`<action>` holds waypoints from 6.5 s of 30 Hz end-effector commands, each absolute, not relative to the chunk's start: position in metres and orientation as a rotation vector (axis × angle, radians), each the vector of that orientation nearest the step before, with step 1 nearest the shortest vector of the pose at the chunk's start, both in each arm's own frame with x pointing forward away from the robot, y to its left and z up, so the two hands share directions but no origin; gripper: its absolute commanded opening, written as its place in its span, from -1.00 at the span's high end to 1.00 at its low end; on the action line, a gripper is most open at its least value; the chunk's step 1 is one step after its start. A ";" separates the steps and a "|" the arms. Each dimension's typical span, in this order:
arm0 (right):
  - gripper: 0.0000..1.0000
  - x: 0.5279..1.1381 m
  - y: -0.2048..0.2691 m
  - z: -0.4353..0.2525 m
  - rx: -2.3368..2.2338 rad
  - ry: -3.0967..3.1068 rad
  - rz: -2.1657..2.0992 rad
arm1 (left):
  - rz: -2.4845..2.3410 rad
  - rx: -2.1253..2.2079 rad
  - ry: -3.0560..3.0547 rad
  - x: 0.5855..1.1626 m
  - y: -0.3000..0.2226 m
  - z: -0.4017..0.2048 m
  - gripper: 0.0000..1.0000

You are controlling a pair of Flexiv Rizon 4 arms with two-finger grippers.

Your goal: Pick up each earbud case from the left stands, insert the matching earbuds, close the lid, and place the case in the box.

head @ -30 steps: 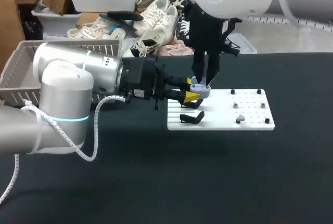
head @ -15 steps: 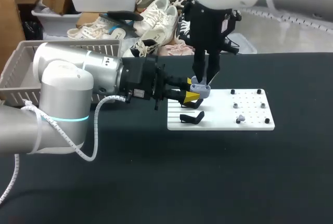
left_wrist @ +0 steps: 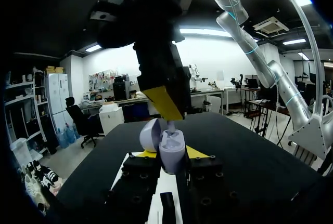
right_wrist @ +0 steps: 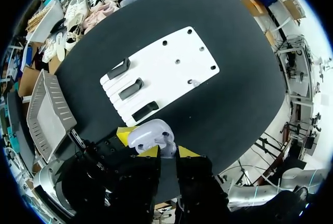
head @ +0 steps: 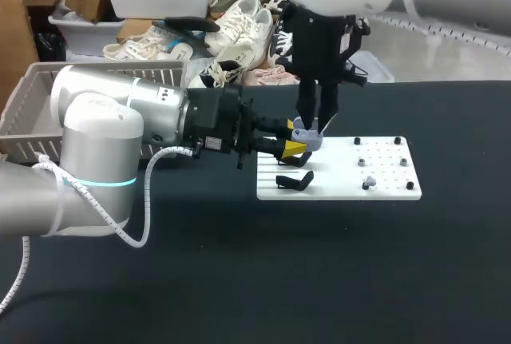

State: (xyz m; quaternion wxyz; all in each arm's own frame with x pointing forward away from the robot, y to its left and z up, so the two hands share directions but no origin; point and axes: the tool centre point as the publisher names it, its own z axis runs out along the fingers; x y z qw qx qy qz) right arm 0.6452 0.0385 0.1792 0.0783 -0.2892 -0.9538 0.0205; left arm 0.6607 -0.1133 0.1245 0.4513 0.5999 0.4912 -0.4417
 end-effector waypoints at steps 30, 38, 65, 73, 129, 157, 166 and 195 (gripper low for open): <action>1.00 0.646 0.043 0.167 -0.787 -2.882 0.130 | -1.091 1.484 1.215 0.661 -0.114 0.125 1.00; 0.23 0.641 0.038 0.174 -0.811 -2.890 0.079 | -1.091 1.484 1.215 0.661 -0.114 0.125 1.00; 0.15 0.585 -0.052 0.163 -0.535 -3.309 -0.316 | -1.091 1.484 1.215 0.661 -0.114 0.125 1.00; 0.15 0.594 -0.058 0.125 -0.635 -3.241 -0.358 | -1.091 1.484 1.215 0.661 -0.114 0.125 1.00; 0.24 0.662 -0.077 0.031 -0.531 -3.266 -0.361 | -1.091 1.484 1.215 0.661 -0.114 0.125 1.00; 0.45 0.667 -0.073 0.023 -0.502 -3.258 -0.368 | -1.091 1.484 1.215 0.661 -0.114 0.125 1.00; 1.00 0.667 -0.073 0.023 -0.489 -3.253 -0.362 | -1.091 1.484 1.215 0.661 -0.114 0.125 1.00; 1.00 0.633 -0.090 0.129 -0.476 -3.150 -0.313 | -1.091 1.484 1.215 0.661 -0.114 0.125 1.00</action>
